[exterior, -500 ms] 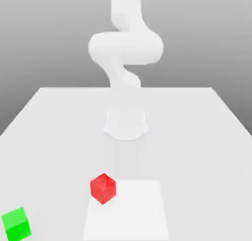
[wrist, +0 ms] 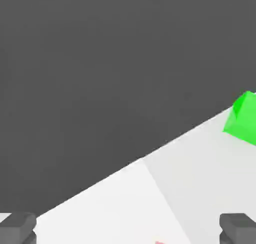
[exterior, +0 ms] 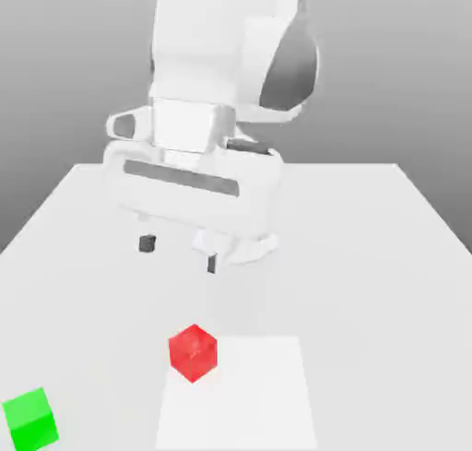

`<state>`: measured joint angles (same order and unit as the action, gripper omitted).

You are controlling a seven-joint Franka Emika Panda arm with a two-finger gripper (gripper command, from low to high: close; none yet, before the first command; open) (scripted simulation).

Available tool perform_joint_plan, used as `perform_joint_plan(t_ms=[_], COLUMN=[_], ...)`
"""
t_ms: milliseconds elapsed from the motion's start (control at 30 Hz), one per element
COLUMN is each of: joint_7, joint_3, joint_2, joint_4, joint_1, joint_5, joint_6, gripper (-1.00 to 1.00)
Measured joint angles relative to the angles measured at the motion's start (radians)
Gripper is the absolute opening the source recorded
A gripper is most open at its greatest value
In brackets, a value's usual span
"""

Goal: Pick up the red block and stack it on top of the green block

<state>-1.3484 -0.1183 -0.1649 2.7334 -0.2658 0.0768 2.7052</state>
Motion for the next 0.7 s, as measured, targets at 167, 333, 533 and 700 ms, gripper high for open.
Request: perform_joint_plan(t_ms=[167, 333, 533, 700], joint_7=[-0.054, -0.088, -0.106, -0.105], joint_3=[0.012, 0.040, 0.073, 0.068], joint_2=[0.171, 0.303, 0.383, 0.371], joint_4=[0.082, 0.068, 0.059, 0.060], joint_1=[-0.011, 0.007, 0.034, 0.030], joint_5=[-0.073, -0.037, -0.009, -0.012], joint_6=[0.127, 0.239, 0.307, 0.297], gripper=[0.00, 0.00, -1.00, -1.00])
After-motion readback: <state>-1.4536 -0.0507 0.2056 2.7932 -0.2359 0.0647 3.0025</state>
